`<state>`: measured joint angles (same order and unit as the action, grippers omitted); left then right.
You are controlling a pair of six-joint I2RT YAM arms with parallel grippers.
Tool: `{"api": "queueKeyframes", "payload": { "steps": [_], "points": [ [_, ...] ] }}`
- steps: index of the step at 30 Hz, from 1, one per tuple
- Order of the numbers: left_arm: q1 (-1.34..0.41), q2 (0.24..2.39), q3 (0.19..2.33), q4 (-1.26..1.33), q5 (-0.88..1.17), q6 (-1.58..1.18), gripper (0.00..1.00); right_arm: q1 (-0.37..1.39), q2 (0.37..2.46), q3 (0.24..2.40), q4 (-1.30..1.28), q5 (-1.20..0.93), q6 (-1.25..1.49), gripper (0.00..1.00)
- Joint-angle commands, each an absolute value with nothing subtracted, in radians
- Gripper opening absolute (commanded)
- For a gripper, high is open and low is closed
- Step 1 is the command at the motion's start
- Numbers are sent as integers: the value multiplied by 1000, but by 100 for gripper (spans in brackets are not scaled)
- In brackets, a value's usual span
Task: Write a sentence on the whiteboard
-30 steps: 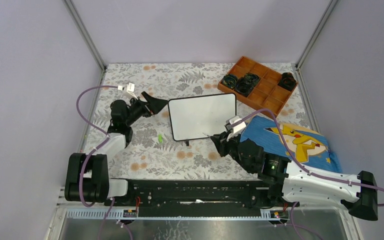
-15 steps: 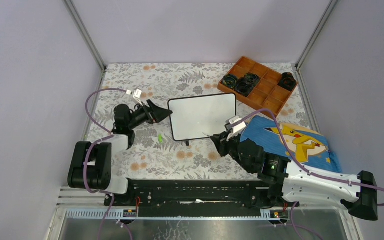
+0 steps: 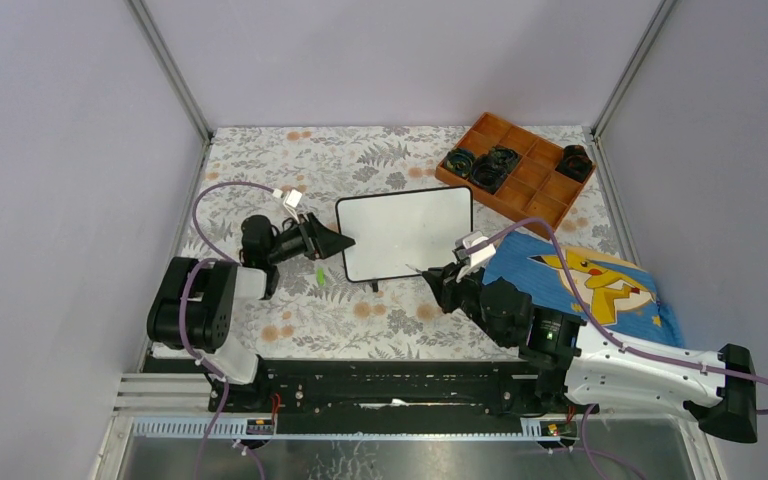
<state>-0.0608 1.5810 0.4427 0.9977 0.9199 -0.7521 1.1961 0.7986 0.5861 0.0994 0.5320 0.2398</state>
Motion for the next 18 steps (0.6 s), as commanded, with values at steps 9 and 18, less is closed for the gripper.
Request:
{"api": "queueKeyframes", "payload": {
  "steps": [9,18],
  "points": [
    [-67,1665,450,1184,981,-777,63,1204,834,630,160,527,238,0],
    [-68,1676,449,1190,983,-772,48,1204,842,628,159,533,238,0]
  ]
}}
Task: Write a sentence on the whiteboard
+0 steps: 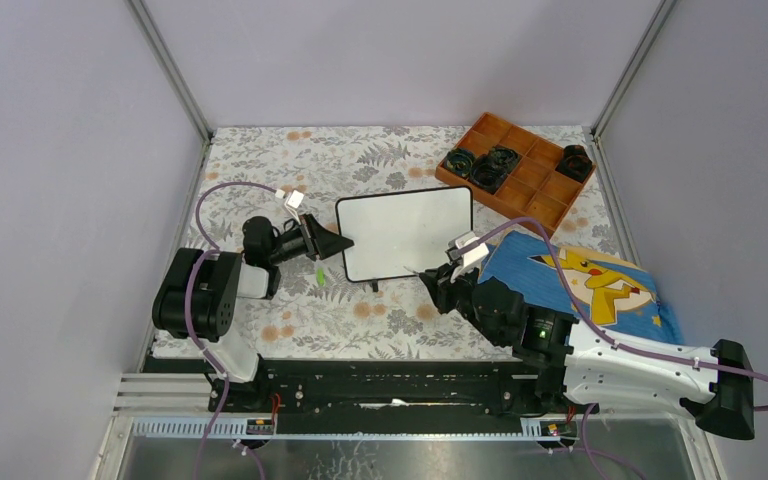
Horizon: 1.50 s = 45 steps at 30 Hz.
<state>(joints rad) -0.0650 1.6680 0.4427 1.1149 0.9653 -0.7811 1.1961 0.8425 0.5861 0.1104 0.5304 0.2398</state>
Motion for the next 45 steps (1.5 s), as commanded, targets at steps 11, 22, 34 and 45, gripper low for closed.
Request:
{"api": "queueKeyframes", "payload": {
  "steps": [11,22,34,45],
  "points": [
    [-70,1687,445,1186,976,-756,37,1204,854,632,166,531,235,0],
    [-88,1687,445,1151,971,-719,27,1204,851,628,166,531,239,0],
    [-98,1668,446,1097,950,-675,18,1204,845,627,161,531,239,0],
    [-98,1661,448,1083,942,-662,13,1204,853,633,164,525,241,0]
  ]
}}
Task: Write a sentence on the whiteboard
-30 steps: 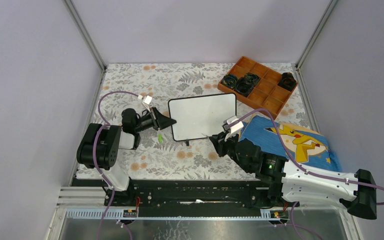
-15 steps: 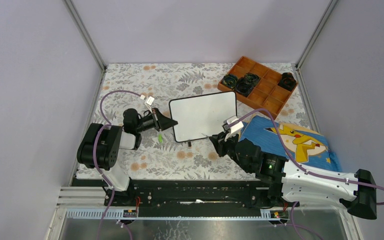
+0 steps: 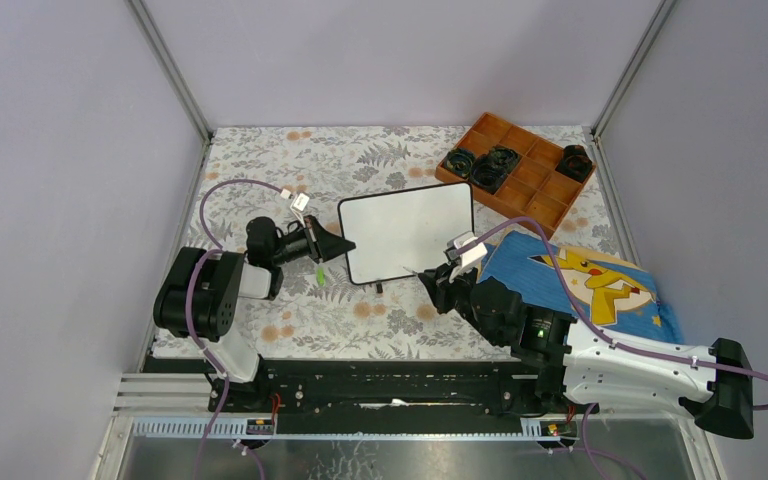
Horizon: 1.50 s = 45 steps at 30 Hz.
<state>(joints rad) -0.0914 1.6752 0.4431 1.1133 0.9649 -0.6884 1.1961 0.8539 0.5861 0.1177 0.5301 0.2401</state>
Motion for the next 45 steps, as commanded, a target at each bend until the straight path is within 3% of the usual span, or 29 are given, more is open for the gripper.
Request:
{"api": "queueKeyframes", "payload": {
  "steps": [1,26,45],
  "points": [
    [-98,1660,448,1083,943,-660,12,1204,853,632,164,525,240,0],
    [-104,1648,456,1040,938,-634,5,1204,1027,727,257,639,235,0],
    [-107,1643,465,1015,939,-624,1,1189,1231,804,437,577,190,0]
  ]
}}
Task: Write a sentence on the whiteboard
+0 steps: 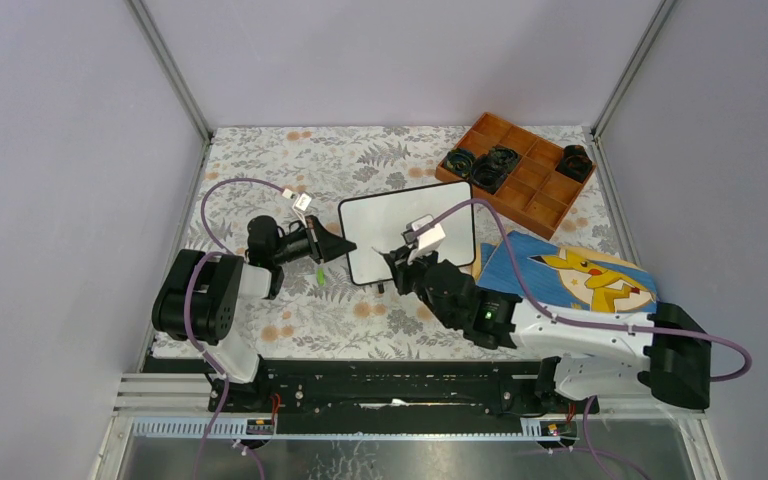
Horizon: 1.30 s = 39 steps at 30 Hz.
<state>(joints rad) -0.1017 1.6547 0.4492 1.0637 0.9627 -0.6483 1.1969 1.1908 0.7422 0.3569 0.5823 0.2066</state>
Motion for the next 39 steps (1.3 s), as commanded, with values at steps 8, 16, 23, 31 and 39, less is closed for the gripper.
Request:
{"api": "queueKeyframes", "payload": {
  "steps": [8,16,23,31,39],
  "points": [
    [-109,1649,466,1008,936,-619,0,1173,1333,852,529,687,171,0],
    [-109,1648,467,1006,937,-612,0,1141,1404,874,593,717,143,0],
    [-110,1647,466,1005,937,-613,0,1129,1416,864,621,703,130,0],
    [-112,1646,468,1006,936,-613,0,1129,1437,877,627,694,122,0],
    [-113,1647,468,1006,934,-613,0,1126,1434,871,639,679,103,0]
  ]
}}
